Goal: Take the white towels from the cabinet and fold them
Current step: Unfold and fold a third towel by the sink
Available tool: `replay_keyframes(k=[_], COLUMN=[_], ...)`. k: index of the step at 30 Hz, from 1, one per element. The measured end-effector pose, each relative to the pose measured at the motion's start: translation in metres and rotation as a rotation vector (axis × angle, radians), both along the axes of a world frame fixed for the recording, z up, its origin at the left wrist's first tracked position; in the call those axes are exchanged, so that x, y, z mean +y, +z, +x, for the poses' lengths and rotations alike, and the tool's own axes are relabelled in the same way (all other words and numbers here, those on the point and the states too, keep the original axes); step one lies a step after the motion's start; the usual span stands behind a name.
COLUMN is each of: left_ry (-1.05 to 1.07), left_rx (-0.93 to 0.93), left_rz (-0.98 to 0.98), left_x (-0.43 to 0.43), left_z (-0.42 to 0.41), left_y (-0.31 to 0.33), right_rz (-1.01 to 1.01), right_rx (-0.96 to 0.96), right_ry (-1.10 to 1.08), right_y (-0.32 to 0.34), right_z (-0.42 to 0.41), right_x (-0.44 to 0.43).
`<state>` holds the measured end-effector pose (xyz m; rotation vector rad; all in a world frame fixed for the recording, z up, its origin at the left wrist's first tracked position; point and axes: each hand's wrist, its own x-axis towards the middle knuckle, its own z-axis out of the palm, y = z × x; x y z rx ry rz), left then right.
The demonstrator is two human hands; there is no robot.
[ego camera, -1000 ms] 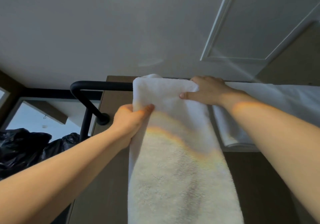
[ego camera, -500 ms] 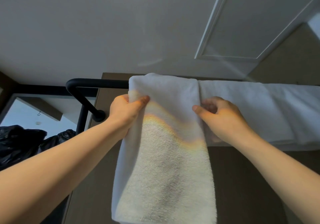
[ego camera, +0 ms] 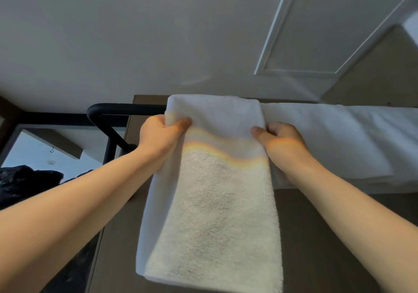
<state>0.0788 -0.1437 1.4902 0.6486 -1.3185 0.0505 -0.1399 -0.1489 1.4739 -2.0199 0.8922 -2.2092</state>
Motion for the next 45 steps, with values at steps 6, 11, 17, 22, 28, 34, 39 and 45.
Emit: replay_keyframes(k=[6, 11, 17, 22, 28, 34, 39, 45], left_ry=[0.09, 0.199, 0.521, 0.648, 0.691, 0.792, 0.696, 0.501], left_rx=[0.021, 0.066, -0.083, -0.094, -0.123, -0.136, -0.223, -0.271], left_rz=[-0.106, -0.074, 0.003, 0.05, 0.127, 0.156, -0.016, -0.141], left_x=[0.0, -0.008, -0.022, -0.031, -0.031, -0.025, -0.012, -0.001], left_z=[0.002, -0.005, -0.005, -0.004, 0.001, 0.001, 0.006, 0.013], left_y=[0.026, 0.073, 0.102, 0.109, 0.112, 0.101, 0.062, 0.007], right_rz=[-0.223, -0.24, -0.199, -0.118, -0.139, -0.206, -0.186, -0.263], right_rx=[-0.019, -0.029, 0.03, 0.094, 0.199, 0.468, 0.507, 0.328], right_ry=[-0.157, -0.301, -0.447, -0.558, -0.629, -0.736, -0.757, -0.571], right_y=[0.028, 0.075, 0.109, 0.119, 0.114, 0.092, 0.088, 0.056], right_z=[0.002, 0.005, 0.002, 0.001, 0.0, 0.004, 0.006, 0.005], right_x=[-0.008, -0.015, -0.023, -0.03, -0.027, -0.034, -0.029, -0.012])
